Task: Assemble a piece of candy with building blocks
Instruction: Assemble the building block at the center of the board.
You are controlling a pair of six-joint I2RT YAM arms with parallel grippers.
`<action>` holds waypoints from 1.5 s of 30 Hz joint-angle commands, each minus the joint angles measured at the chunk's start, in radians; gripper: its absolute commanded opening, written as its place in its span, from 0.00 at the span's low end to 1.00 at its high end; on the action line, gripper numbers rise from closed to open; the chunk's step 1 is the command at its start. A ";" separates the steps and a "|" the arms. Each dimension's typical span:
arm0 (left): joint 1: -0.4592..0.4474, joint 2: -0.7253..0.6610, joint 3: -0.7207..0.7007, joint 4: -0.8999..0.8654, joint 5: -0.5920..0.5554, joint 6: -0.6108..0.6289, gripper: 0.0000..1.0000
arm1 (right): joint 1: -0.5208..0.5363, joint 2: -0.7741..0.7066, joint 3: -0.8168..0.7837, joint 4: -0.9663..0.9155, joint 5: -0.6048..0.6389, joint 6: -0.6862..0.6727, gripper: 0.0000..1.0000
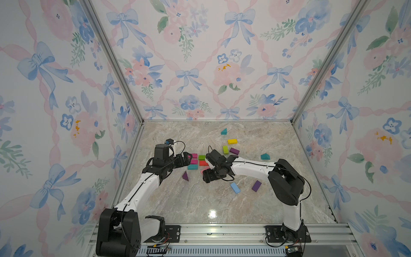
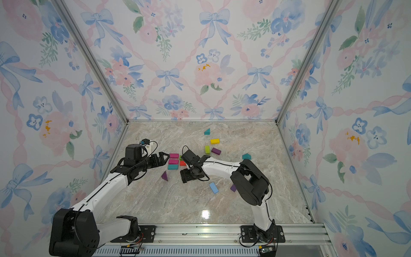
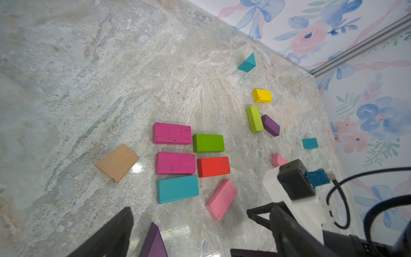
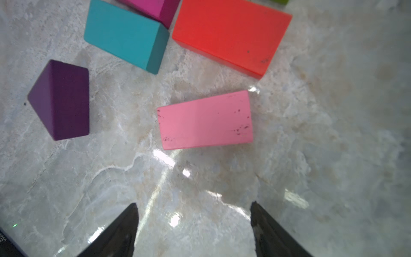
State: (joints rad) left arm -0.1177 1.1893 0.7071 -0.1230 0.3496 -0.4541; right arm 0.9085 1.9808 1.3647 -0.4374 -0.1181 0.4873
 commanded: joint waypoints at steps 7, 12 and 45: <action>0.009 -0.030 -0.011 0.013 0.013 0.000 0.98 | 0.029 0.045 0.006 0.077 -0.071 0.033 0.79; 0.009 -0.031 -0.014 0.012 0.006 -0.009 0.98 | 0.018 0.084 0.032 0.106 -0.077 0.033 0.78; 0.010 0.028 0.023 0.014 -0.007 -0.023 0.98 | -0.049 0.167 0.096 0.217 -0.125 0.040 0.77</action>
State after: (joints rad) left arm -0.1165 1.2137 0.7109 -0.1192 0.3492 -0.4587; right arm 0.8707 2.1143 1.4540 -0.2054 -0.2550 0.5346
